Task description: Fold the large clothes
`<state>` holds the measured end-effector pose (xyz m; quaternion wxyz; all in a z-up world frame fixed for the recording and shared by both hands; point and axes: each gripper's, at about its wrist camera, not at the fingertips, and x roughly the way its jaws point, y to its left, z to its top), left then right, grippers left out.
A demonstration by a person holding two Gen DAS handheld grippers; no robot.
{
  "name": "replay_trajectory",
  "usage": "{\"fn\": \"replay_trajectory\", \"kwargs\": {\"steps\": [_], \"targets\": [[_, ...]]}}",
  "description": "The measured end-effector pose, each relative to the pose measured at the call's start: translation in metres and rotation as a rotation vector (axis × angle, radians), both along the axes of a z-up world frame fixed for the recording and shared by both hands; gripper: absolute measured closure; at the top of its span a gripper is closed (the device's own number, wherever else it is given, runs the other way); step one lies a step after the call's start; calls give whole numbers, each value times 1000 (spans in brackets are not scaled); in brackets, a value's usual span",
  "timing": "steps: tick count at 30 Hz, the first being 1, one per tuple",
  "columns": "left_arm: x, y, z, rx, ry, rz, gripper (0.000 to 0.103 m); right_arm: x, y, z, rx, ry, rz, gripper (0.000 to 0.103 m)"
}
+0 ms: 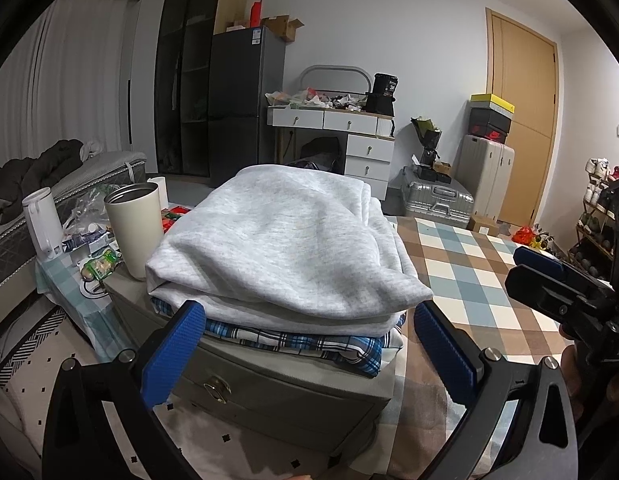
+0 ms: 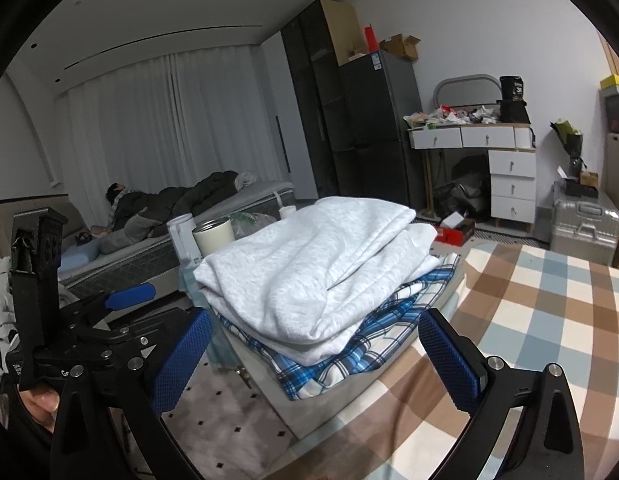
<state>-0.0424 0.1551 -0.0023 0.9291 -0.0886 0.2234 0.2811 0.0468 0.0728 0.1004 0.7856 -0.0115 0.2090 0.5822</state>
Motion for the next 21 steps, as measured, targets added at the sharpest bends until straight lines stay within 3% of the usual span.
{"fn": "replay_trajectory", "kwargs": {"steps": [21], "targets": [[-1,2,2,10,0,4,1,1,-3,1,7,0,7,0]]}}
